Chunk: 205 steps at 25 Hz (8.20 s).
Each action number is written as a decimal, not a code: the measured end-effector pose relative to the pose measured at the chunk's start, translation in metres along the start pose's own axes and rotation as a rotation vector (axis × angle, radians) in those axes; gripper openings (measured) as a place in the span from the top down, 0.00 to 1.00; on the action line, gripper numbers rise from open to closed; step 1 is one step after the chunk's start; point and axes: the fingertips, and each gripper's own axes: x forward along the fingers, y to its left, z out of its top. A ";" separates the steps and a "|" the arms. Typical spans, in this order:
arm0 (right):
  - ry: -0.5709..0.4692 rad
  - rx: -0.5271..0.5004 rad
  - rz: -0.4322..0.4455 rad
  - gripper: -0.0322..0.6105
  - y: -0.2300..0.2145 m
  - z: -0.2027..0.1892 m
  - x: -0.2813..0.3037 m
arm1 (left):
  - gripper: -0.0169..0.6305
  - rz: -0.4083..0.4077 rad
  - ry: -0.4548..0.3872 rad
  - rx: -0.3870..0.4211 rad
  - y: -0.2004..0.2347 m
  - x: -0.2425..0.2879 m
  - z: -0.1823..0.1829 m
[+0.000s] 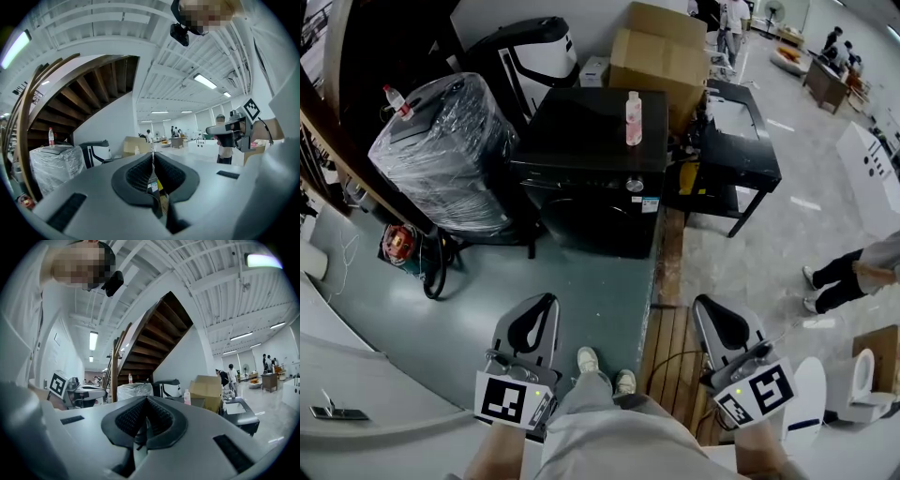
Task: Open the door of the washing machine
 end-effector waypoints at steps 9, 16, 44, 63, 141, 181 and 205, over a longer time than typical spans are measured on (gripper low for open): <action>0.033 0.042 -0.041 0.90 -0.022 -0.019 0.037 | 0.93 -0.024 0.033 -0.014 0.024 0.027 -0.026; 0.140 0.046 -0.060 0.62 -0.049 -0.056 0.106 | 0.93 -0.072 0.083 -0.047 0.061 0.079 -0.065; 0.546 0.198 -0.059 0.56 -0.190 -0.336 0.346 | 0.93 -0.202 0.357 -0.217 0.144 0.292 -0.298; 0.747 0.182 0.109 0.56 -0.248 -0.528 0.420 | 0.93 -0.147 0.551 -0.314 0.121 0.355 -0.469; 0.950 0.370 0.423 0.77 0.392 -0.613 0.502 | 0.93 0.683 0.657 -0.596 0.307 -0.192 -0.623; 0.351 0.185 0.431 0.79 0.125 -0.186 0.449 | 0.93 0.398 0.322 -0.259 0.319 0.029 -0.253; 0.033 0.042 0.223 0.83 -0.005 0.004 0.292 | 0.93 0.053 0.019 -0.077 0.188 0.130 -0.030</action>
